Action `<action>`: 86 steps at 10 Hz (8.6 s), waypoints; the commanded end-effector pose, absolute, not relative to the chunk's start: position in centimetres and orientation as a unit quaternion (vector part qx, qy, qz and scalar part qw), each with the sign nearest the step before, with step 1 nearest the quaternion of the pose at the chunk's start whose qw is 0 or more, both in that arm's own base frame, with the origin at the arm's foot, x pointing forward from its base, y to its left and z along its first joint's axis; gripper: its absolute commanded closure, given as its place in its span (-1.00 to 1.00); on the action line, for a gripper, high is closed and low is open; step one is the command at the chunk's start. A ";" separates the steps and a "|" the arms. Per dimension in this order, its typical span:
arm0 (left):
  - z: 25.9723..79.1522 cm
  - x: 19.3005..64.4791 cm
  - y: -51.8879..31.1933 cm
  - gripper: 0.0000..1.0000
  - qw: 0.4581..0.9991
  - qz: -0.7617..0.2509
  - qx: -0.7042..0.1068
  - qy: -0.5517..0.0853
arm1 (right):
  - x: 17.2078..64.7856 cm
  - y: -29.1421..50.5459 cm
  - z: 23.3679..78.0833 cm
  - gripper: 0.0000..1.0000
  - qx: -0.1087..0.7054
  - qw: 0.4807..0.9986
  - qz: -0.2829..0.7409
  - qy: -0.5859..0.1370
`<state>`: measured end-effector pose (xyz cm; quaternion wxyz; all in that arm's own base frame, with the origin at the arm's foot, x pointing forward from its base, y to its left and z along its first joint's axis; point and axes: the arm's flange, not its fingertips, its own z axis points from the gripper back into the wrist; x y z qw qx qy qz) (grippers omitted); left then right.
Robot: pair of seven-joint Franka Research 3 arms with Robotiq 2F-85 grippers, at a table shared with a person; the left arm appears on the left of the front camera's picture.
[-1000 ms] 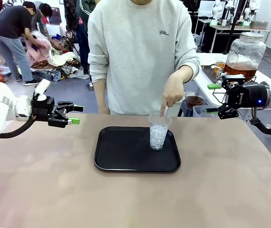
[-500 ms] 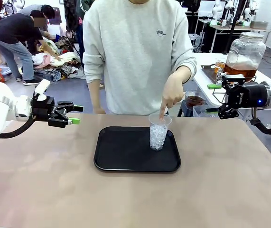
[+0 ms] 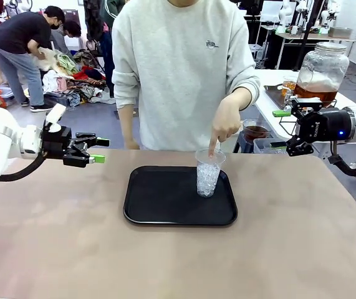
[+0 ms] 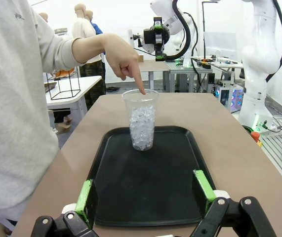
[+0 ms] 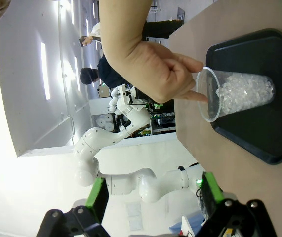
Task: Pour the drink into the iced cup.
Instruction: Pick up the iced cup indicated by the human and present it to them.
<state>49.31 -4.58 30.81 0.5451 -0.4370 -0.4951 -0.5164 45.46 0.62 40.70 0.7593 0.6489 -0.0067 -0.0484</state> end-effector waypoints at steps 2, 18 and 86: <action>31.0 49.4 -4.6 -1.00 0.546 -0.512 -0.438 -0.498 | 44.8 0.9 40.2 -1.00 0.655 0.748 0.075 -0.077; 31.0 49.4 -4.6 -1.00 0.546 -0.512 -0.438 -0.498 | 43.7 2.2 35.2 -1.00 0.585 0.612 0.368 -0.385; 31.0 49.4 -4.6 -1.00 0.546 -0.512 -0.438 -0.498 | 52.7 16.8 20.6 0.06 0.530 0.535 0.473 -0.458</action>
